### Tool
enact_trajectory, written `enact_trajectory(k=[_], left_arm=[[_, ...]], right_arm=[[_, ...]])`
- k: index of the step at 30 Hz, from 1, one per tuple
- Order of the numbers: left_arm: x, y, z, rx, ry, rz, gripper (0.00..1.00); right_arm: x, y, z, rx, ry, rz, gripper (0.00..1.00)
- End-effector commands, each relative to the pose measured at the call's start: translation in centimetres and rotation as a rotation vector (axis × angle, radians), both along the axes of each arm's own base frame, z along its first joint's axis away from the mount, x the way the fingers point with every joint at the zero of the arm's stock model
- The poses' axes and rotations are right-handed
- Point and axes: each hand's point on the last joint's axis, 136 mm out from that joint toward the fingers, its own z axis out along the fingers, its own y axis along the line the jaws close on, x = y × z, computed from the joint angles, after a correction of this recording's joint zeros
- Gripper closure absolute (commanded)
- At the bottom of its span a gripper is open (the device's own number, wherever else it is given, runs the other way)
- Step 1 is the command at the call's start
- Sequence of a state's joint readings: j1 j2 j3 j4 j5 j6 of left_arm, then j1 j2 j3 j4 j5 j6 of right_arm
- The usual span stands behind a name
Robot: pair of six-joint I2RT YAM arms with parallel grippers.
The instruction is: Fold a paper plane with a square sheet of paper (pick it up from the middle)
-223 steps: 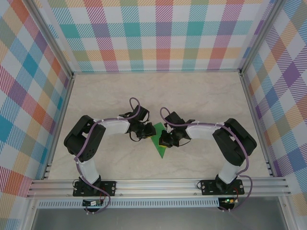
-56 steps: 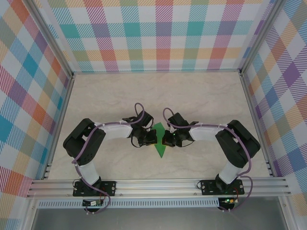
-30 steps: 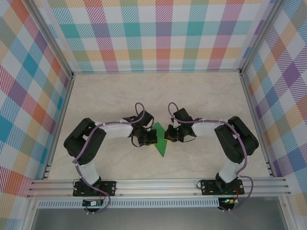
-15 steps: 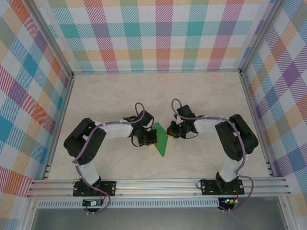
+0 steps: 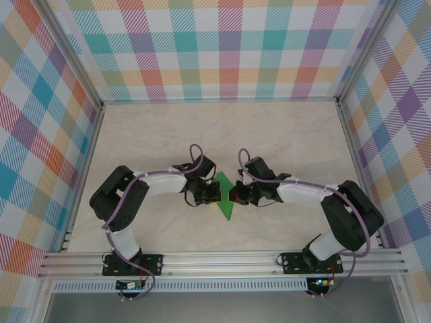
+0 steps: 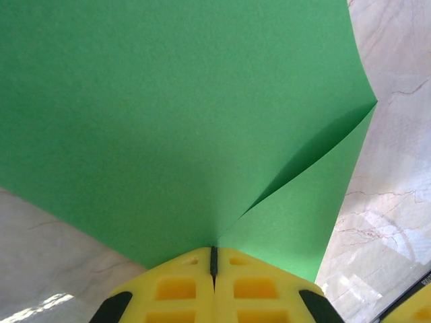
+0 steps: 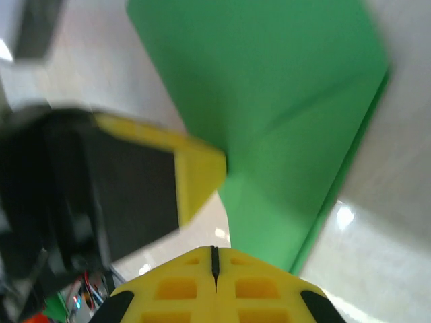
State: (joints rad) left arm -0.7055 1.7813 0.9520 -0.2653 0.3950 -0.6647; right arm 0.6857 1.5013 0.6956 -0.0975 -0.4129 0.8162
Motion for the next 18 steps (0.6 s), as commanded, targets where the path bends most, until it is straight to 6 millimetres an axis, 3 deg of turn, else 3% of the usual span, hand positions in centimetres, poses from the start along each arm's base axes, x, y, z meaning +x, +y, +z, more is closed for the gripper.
enact_trajectory(k=[1,11,18], left_arm=[[-2.1,4.1,-4.3,0.219,0.076,0.034,1.0],[-2.1,4.3,-4.4,0.226,0.07,0.047,1.0],[-2.0,4.4,-4.4,0.23,0.067,0.051,1.0]], right_arm=[[-1.6,0.0,-0.2,0.006,0.045,0.005,1.0],[-2.6,1.3,-1.8,-0.01,0.075,0.064,1.0],[-3.4,1.2,-3.0,-0.04,0.106,0.093,1.0]])
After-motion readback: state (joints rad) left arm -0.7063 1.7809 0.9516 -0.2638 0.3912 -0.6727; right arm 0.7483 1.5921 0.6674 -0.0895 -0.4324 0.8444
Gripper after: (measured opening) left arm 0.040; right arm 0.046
